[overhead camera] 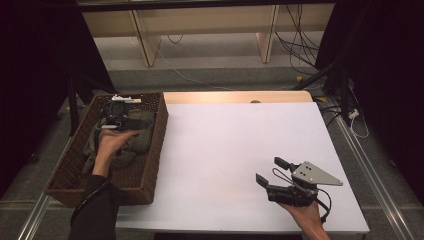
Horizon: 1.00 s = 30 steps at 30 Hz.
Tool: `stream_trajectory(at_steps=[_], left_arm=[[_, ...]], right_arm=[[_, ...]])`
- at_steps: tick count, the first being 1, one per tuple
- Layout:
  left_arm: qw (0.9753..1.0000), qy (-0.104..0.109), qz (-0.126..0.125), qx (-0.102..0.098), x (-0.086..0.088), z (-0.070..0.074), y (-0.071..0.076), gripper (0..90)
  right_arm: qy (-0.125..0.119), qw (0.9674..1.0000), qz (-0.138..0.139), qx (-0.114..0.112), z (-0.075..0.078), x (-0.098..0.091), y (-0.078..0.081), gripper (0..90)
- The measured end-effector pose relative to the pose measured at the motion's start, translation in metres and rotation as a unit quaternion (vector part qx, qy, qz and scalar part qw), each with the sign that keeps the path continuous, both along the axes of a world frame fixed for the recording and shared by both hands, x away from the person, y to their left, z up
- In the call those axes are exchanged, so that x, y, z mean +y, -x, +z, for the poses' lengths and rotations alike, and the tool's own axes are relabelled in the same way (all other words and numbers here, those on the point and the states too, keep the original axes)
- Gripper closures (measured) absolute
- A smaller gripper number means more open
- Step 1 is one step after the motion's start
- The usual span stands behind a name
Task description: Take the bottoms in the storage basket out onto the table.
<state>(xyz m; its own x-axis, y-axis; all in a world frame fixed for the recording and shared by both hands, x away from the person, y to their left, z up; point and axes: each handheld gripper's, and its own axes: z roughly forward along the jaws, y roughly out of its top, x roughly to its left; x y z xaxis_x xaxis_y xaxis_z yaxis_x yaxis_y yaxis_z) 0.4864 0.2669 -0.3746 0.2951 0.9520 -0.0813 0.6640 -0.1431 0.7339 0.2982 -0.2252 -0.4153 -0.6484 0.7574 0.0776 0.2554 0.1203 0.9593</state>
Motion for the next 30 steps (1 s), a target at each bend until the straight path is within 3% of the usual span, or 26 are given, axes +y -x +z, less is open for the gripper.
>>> stream_trajectory(at_steps=[20,27,30], left_arm=[[0.998,-0.016,0.048,0.039,0.043,-0.008,0.002,0.5],[0.996,-0.019,0.065,0.058,0.058,-0.014,0.003,0.6],[0.9946,-0.034,0.073,0.066,0.062,-0.018,0.003,0.8]], right_arm=[[0.002,1.0,0.003,0.0,-0.001,0.001,0.0,19.4],[0.001,1.0,0.004,0.0,-0.001,0.001,0.0,19.4],[0.001,1.0,0.004,0.0,-0.001,0.001,0.0,19.4]])
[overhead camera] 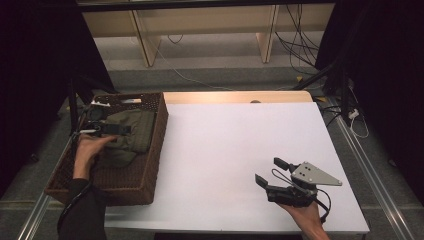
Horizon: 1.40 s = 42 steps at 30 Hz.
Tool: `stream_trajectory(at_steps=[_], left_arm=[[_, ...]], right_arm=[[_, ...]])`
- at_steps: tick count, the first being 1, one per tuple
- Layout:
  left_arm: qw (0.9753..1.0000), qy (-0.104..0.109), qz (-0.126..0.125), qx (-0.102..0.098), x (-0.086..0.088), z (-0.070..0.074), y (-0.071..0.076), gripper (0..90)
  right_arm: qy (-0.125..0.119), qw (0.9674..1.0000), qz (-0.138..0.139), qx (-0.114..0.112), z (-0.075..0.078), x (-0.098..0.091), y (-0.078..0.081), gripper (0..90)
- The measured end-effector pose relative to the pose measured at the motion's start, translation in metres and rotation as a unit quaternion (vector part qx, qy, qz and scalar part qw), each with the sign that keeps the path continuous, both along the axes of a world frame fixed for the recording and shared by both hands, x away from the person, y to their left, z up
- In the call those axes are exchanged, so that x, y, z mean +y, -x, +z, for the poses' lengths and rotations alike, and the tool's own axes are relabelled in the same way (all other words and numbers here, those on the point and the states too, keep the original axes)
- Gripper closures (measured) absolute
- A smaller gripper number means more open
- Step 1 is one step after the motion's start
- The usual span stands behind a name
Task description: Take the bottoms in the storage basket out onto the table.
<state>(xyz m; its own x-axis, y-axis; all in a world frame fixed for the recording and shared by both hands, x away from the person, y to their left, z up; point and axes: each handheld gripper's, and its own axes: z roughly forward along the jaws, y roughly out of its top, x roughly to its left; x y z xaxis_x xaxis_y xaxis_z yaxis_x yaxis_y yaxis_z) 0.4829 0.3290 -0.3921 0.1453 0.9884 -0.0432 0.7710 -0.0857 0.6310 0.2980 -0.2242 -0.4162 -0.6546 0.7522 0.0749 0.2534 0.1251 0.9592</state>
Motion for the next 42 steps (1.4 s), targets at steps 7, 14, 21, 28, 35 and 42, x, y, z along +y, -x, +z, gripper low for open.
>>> stream_trajectory(at_steps=[7,14,21,28,35,42], left_arm=[[0.9994,-0.02,0.015,0.025,0.007,-0.008,-0.001,0.8],[0.9971,-0.036,0.033,0.058,0.018,-0.017,-0.002,0.8],[0.994,-0.038,0.037,0.096,0.02,-0.028,-0.005,0.8],[0.9892,-0.034,0.027,0.14,0.02,-0.044,-0.008,0.8],[0.9823,-0.042,0.014,0.182,0.016,-0.057,-0.01,0.1],[0.9763,-0.052,0.012,0.21,0.015,-0.068,-0.011,0.0]], right_arm=[[0.001,1.0,0.0,0.002,0.0,0.0,0.0,19.4],[0.001,1.0,0.001,0.002,0.0,0.001,0.0,19.4],[0.003,1.0,0.001,0.004,-0.001,0.001,0.0,19.4],[0.004,1.0,0.003,0.005,-0.001,0.001,0.0,19.5],[0.004,1.0,0.004,0.006,-0.001,0.002,0.0,19.5],[0.004,1.0,0.007,0.005,-0.002,0.002,0.0,19.6]])
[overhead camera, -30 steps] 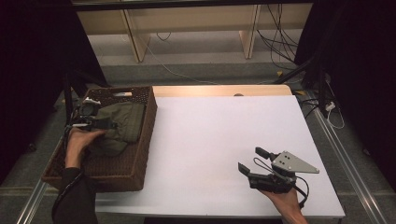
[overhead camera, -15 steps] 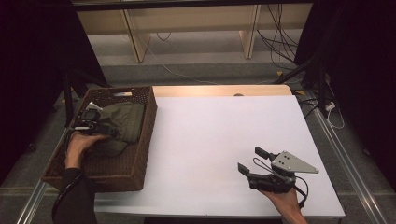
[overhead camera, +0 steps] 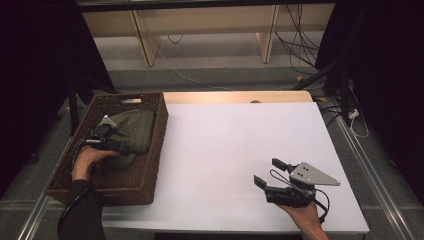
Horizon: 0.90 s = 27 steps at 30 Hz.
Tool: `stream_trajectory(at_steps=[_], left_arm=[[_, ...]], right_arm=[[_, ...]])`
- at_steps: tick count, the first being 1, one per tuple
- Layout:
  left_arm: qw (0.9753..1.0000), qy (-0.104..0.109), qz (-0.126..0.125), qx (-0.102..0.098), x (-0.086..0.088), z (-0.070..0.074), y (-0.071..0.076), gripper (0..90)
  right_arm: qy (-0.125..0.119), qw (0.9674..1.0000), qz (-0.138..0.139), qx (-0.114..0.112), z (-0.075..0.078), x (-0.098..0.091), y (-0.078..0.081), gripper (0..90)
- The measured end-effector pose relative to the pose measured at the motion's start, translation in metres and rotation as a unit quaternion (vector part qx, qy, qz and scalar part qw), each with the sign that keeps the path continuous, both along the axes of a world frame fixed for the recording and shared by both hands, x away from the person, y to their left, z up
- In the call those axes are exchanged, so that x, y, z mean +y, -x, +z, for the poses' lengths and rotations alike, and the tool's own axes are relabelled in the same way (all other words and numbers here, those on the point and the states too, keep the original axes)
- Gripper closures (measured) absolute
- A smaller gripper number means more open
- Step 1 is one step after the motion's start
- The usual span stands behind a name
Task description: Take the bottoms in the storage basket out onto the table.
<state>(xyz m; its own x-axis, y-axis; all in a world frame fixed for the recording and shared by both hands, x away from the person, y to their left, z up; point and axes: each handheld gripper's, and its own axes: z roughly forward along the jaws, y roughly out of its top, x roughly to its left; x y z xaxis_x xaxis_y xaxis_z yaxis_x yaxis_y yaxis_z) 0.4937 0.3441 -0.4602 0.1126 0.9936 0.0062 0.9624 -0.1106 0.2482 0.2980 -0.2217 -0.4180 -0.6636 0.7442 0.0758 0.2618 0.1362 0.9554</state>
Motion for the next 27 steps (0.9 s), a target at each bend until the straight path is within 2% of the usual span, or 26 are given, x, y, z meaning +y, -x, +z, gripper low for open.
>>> stream_trajectory(at_steps=[3,8,13,17,23,25,27], left_arm=[[1.0,-0.004,0.002,0.007,0.0,-0.003,0.0,0.4],[1.0,-0.009,0.003,0.001,0.003,-0.002,0.002,16.2],[1.0,-0.005,0.005,-0.004,0.005,0.002,0.004,30.1],[0.9999,-0.008,0.0,-0.008,0.002,0.005,0.004,42.5],[0.9995,-0.021,-0.011,-0.021,-0.001,0.009,0.005,58.8],[0.9994,-0.018,-0.01,-0.027,-0.001,0.011,0.006,60.4],[0.9992,-0.006,-0.008,-0.04,0.0,0.015,0.006,62.1]], right_arm=[[0.003,1.0,0.002,0.0,0.0,0.0,0.0,19.7],[0.001,1.0,0.002,-0.001,-0.001,0.001,0.0,19.8],[0.001,1.0,0.003,-0.001,-0.001,0.001,0.0,20.0],[0.002,1.0,0.002,-0.001,-0.001,0.001,0.0,20.2],[0.004,1.0,0.002,0.001,0.0,0.0,0.0,20.3],[0.003,1.0,0.002,0.001,0.0,0.0,0.0,20.3],[0.0,1.0,0.002,0.001,0.0,0.0,0.0,20.4]])
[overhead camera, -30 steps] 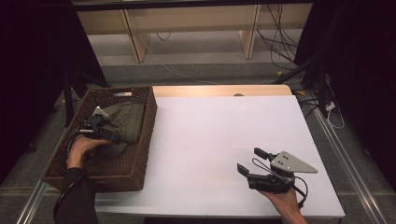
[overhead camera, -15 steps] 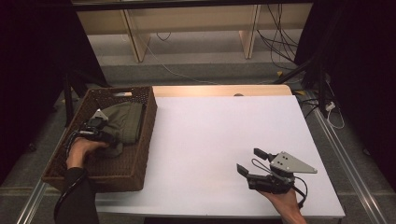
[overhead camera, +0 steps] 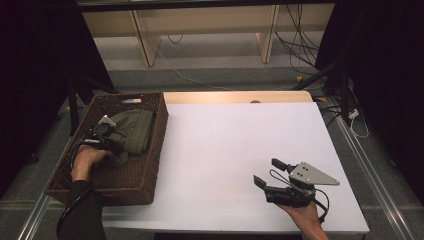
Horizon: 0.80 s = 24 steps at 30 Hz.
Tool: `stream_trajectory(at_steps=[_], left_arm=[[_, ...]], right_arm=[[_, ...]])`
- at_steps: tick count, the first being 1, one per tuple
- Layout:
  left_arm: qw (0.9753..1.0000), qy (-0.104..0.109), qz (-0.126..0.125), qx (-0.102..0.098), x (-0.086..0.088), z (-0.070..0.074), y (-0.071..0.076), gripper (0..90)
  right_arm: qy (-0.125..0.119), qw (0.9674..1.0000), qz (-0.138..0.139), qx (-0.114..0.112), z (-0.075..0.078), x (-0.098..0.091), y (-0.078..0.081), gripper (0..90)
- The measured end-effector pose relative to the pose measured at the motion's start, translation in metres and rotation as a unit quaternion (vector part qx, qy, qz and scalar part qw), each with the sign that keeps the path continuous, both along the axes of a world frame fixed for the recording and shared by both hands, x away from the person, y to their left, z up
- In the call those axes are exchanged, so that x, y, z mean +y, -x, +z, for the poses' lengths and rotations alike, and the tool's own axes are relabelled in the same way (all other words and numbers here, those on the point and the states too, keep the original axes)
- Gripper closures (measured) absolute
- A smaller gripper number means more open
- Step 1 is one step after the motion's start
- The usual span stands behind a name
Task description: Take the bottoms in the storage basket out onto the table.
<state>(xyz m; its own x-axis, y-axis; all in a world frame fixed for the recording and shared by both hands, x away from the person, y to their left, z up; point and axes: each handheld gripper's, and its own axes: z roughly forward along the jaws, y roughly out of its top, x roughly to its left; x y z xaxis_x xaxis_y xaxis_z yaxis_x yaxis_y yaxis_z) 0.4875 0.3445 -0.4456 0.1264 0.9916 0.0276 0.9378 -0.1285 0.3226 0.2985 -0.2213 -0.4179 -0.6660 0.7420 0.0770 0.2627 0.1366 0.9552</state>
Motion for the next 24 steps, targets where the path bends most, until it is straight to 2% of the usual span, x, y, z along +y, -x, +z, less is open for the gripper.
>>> stream_trajectory(at_steps=[3,6,10,15,24], left_arm=[[0.9995,0.025,-0.001,-0.021,0.002,0.008,0.002,63.3],[0.9987,0.03,-0.002,-0.04,0.001,0.016,0.003,63.7],[0.9961,0.056,-0.002,-0.068,0.003,0.028,0.007,63.8],[0.9923,0.072,-0.005,-0.101,0.004,0.044,0.012,63.8],[0.9862,0.087,-0.002,-0.141,0.007,0.063,0.021,63.9]], right_arm=[[0.0,1.0,-0.001,-0.001,0.0,0.0,0.0,20.4],[0.0,1.0,-0.002,0.0,0.0,-0.001,0.0,20.5],[-0.001,1.0,-0.003,0.0,0.001,-0.001,0.0,20.5],[0.001,1.0,-0.004,-0.001,0.001,-0.002,0.0,20.5],[0.0,1.0,-0.005,-0.003,0.001,-0.002,0.001,20.5]])
